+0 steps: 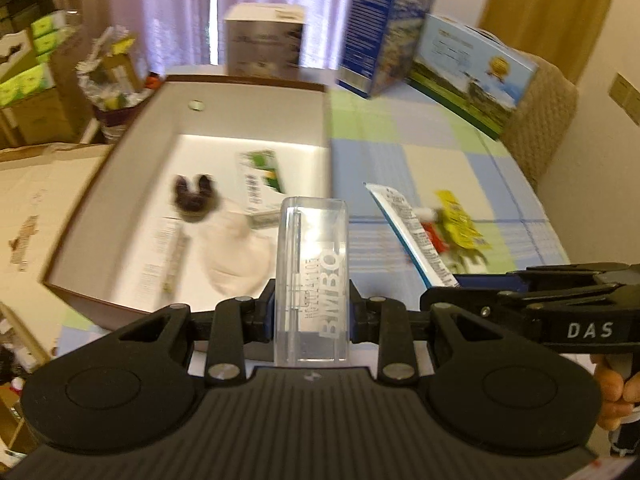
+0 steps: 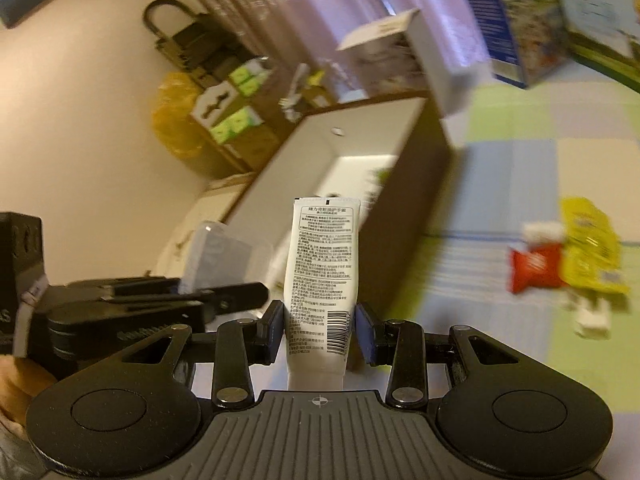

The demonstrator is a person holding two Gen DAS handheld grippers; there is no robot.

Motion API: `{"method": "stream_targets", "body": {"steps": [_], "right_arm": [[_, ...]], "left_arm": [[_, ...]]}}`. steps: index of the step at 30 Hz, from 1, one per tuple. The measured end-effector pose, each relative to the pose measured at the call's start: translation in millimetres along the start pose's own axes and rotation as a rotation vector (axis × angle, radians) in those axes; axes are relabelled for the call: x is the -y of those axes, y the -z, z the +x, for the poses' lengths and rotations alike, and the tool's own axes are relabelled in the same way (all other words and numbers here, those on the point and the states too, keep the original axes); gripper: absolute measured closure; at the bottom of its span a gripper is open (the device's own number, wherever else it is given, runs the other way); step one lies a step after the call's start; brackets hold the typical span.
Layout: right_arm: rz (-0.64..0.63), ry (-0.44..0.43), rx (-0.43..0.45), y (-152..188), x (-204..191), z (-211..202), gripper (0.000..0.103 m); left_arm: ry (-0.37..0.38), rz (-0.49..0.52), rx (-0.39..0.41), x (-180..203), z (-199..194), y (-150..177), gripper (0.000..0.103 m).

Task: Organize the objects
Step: 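Carry the clear case and white tube in both tools over the brown box, then open the left tool to drop the clear case while the right tool releases the tube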

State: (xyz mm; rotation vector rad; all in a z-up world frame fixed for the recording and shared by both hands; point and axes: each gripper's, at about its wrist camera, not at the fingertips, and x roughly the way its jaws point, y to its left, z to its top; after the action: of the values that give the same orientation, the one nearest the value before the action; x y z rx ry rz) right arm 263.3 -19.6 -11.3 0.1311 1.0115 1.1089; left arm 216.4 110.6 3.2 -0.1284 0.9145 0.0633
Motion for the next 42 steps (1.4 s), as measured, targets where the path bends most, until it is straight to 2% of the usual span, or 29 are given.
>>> {"method": "stream_targets", "body": {"steps": [4, 11, 19, 29, 31, 34, 42], "right_arm": [[-0.016, -0.001, -0.008, -13.3, -14.7, 29.1, 0.068], [0.013, 0.058, -0.026, -28.3, -22.9, 71.6, 0.068], [0.039, 0.186, -0.048, -36.6, -21.0, 104.5, 0.068], [-0.069, 0.383, -0.093, -38.5, -34.6, 131.0, 0.067], [-0.119, 0.417, -0.120, -39.8, -39.4, 136.9, 0.062], [-0.133, 0.413, -0.132, -40.3, -40.1, 139.2, 0.052], [-0.149, 0.405, -0.151, -42.8, -42.7, 136.2, 0.050]], "left_arm": [[-0.035, -0.030, 0.006, -31.8, 0.0, -7.1, 0.077], [-0.061, -0.050, -0.005, -74.0, 10.4, -18.2, 0.077], [-0.048, -0.043, -0.057, -99.8, 40.6, -28.9, 0.077], [-0.008, -0.029, -0.112, -113.9, 66.6, -34.1, 0.077], [-0.001, -0.026, -0.123, -115.0, 71.1, -34.3, 0.077], [0.010, -0.023, -0.138, -115.7, 76.4, -33.4, 0.077], [0.024, -0.022, -0.159, -116.4, 84.1, -31.4, 0.077]]}}
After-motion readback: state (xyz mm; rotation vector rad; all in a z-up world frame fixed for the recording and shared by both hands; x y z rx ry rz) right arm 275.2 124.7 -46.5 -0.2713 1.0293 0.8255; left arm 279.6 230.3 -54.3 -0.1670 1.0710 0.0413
